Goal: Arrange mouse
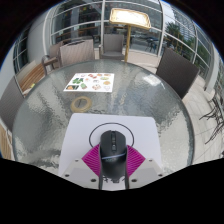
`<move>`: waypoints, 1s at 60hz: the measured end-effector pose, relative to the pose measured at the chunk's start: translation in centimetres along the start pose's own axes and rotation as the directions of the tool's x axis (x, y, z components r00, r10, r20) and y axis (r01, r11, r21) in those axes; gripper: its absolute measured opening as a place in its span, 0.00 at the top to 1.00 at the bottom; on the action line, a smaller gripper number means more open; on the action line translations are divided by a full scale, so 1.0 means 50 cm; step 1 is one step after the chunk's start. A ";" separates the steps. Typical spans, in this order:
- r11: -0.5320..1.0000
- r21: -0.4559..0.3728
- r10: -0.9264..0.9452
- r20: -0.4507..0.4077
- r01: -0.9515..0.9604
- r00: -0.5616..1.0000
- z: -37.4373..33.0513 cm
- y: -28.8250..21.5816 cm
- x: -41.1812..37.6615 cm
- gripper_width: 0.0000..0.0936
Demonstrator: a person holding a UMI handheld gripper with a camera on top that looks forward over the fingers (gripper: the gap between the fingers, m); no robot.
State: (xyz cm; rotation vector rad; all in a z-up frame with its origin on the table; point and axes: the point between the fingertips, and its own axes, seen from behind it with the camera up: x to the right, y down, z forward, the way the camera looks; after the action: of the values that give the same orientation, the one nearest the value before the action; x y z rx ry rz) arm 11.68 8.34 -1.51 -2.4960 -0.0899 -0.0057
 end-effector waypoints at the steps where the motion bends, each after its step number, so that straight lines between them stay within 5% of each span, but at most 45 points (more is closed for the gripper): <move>1: 1.000 -0.007 -0.003 0.001 0.003 1.000 0.005 0.009 -0.002 0.68; 16: 0.999 0.003 0.034 0.000 -0.034 0.999 0.008 0.002 0.002 0.49; 23: 1.000 -0.011 0.009 0.007 -0.009 1.000 -0.015 -0.012 -0.004 0.21; 34: 0.995 0.095 -0.004 -0.040 0.008 0.999 -0.149 -0.111 -0.017 0.08; 47: 0.966 0.257 0.028 -0.039 -0.017 0.999 -0.374 -0.190 -0.078 0.07; 60: 0.937 0.344 0.075 -0.038 -0.058 0.996 -0.541 -0.158 -0.123 0.08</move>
State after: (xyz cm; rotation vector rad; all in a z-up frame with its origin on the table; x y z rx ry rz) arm 5.48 -1.99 24.70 -2.1466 0.0151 -0.0233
